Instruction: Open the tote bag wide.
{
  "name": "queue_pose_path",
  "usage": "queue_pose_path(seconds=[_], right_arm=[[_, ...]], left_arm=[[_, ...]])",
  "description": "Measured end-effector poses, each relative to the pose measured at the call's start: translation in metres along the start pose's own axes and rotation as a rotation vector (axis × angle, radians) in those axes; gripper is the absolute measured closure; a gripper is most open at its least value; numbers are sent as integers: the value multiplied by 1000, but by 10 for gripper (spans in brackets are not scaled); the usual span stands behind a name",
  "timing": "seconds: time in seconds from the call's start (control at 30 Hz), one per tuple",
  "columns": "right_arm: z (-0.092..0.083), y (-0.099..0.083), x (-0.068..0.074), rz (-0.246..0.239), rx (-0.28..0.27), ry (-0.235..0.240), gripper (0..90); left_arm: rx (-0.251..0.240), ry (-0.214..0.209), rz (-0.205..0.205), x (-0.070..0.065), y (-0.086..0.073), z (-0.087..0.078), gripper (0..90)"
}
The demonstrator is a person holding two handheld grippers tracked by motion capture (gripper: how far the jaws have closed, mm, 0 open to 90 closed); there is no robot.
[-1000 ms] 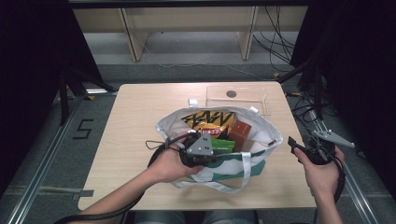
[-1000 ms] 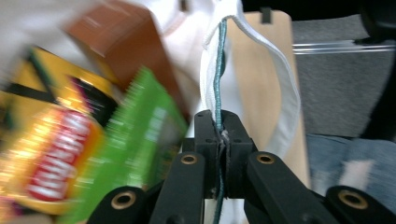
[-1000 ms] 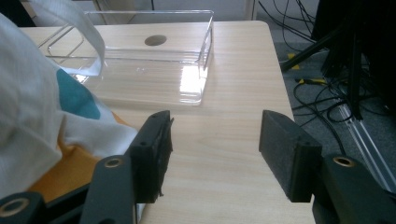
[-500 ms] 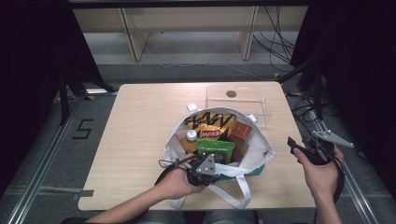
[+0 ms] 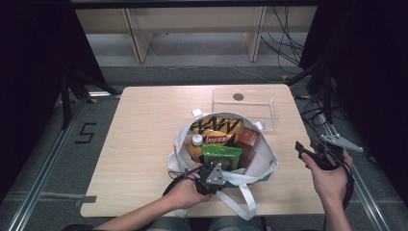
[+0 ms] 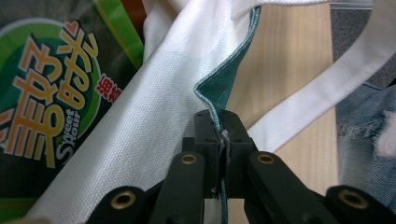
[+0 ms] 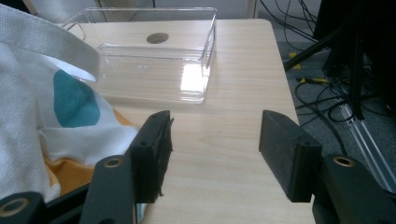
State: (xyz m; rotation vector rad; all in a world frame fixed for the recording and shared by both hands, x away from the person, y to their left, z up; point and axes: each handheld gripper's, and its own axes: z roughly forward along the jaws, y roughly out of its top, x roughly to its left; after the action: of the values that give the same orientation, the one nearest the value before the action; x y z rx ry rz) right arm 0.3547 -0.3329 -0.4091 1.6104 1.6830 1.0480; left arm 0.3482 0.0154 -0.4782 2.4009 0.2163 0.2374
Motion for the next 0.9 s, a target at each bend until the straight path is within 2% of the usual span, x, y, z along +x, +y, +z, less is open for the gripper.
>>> queue_pose_path(seconds=[0.03, 0.13, 0.17, 0.2, 0.23, 0.27, 0.3, 0.33, 0.37, 0.43, 0.47, 0.5, 0.57, 0.6, 0.63, 0.67, 0.77, 0.8, 0.87, 0.9], right_arm=[[0, 0, 1, 12, -6, 4, 445], [0, 0, 0, -5, -3, -12, 445], [0, 2, -1, -31, -17, -2, 445], [0, 2, -1, -31, -17, -2, 445], [0, 2, -1, -36, -25, -4, 448], [-2, 3, 1, -13, -25, 3, 451], [-4, 6, 0, -37, -32, 16, 454], [-4, 6, 0, -37, -32, 16, 454], [-7, 9, 4, -32, -41, 24, 465], [-12, 14, 8, -32, -46, 34, 486], [-12, 14, 8, -32, -46, 34, 486], [-15, 19, 11, -71, -71, 67, 506], [-18, 22, 17, -60, -78, 75, 519], [-20, 28, 24, -95, -94, 125, 550], [-20, 28, 24, -95, -94, 125, 550], [-22, 31, 29, -103, -93, 143, 561], [-25, 40, 44, -143, -103, 225, 604], [-25, 42, 49, -152, -102, 248, 609], [-25, 47, 57, -182, -95, 279, 616], [-24, 49, 61, -193, -82, 289, 616]], left_arm=[[17, -1, 17, 1, -1, 0, 868], [14, -9, 6, 2, -1, -1, 864], [-2, -22, -27, 0, 0, -2, 807], [0, -45, -39, 1, 3, -6, 807], [-29, -56, -60, 0, 6, -11, 760], [-49, -51, -62, -1, 8, -15, 713], [-71, -47, -58, -2, 11, -22, 639], [-98, -48, -60, -3, 13, -29, 639], [-145, -34, -62, -4, 16, -45, 558], [-193, -24, -80, -1, 18, -65, 519], [-193, -24, -80, -1, 18, -65, 511], [-216, -16, -89, 1, 18, -75, 505], [-267, 4, -105, 7, 19, -97, 502], [-311, 74, -109, 17, 20, -120, 499], [-311, 74, -109, 17, 20, -120, 501], [-333, 119, -106, 24, 19, -130, 501], [-367, 297, -133, 49, 14, -155, 528], [-378, 341, -151, 57, 12, -159, 536], [-391, 393, -188, 72, 9, -164, 538], [-392, 403, -201, 79, 7, -163, 533]])
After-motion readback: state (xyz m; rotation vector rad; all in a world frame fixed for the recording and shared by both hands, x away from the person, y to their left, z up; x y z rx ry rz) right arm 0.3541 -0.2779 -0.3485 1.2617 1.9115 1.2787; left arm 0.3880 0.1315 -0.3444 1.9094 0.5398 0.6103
